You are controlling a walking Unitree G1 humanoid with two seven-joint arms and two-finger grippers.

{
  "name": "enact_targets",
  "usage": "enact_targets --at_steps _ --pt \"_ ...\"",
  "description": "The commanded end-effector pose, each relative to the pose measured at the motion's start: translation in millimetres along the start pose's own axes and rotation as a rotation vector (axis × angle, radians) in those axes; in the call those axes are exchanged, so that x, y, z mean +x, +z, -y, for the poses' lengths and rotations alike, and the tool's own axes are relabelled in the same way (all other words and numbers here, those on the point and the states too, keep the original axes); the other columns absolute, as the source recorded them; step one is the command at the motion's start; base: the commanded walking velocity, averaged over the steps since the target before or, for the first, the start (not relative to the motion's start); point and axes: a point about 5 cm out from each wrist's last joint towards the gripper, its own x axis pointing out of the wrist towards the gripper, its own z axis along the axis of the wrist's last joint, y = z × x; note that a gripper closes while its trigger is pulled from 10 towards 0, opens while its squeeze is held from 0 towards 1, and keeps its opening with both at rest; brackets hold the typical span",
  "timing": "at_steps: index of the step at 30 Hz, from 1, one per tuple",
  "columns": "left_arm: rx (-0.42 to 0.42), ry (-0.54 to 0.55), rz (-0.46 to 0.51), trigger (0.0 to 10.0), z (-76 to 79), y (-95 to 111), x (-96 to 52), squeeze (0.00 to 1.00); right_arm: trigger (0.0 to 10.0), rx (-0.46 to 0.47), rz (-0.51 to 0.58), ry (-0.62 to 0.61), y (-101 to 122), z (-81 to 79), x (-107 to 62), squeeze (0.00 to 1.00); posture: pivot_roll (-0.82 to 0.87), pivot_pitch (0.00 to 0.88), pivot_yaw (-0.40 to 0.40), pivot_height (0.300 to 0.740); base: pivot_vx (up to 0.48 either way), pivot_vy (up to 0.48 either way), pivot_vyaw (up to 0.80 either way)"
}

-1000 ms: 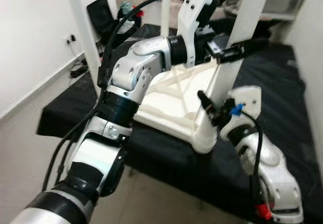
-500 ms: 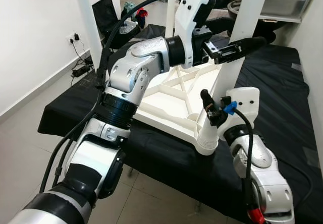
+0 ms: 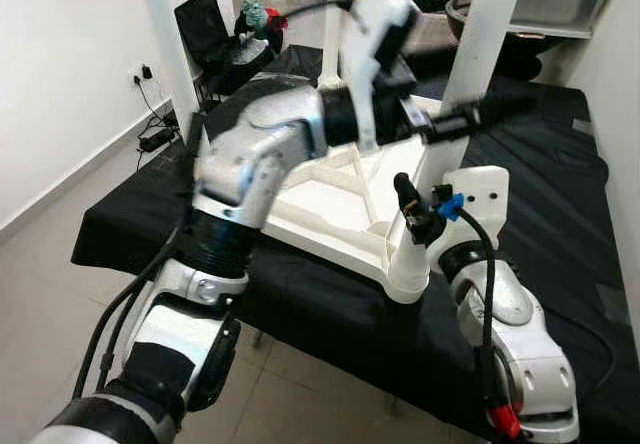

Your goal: Building children table

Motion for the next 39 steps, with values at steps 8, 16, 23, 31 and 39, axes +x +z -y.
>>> enact_targets --at_steps 8,16,23,31,39 --pt "0.036 0.213 0.047 10.0 -2.3 15.2 -53.9 0.00 0.0 -0.013 -0.146 -0.077 -28.1 10.3 1.9 0.00 -0.10 0.042 -0.026 0.740 0.000 0.000 0.00" --pt "-0.088 0.557 -0.172 10.0 28.4 -56.1 -127.4 0.00 0.0 -0.007 -0.121 -0.038 -23.1 9.9 11.0 0.00 -0.09 0.049 -0.031 0.740 0.000 0.000 0.00" --pt "-0.214 0.604 -0.406 10.0 81.8 -112.1 -161.2 0.00 10.0 -0.009 -0.097 0.006 -18.7 8.3 14.0 0.00 -0.09 0.059 -0.030 0.740 0.000 0.000 0.00" --pt "-0.226 0.704 -0.514 10.0 109.6 -137.8 -181.1 0.00 10.0 0.005 -0.072 0.063 -17.0 2.5 12.7 1.00 -0.09 0.064 -0.030 0.740 0.000 0.000 0.00" --pt "-0.200 0.797 -0.496 10.0 105.2 -140.3 -189.6 0.00 10.0 0.022 -0.050 0.113 -14.6 -0.3 12.1 1.00 -0.10 0.067 -0.027 0.740 0.000 0.000 0.00"
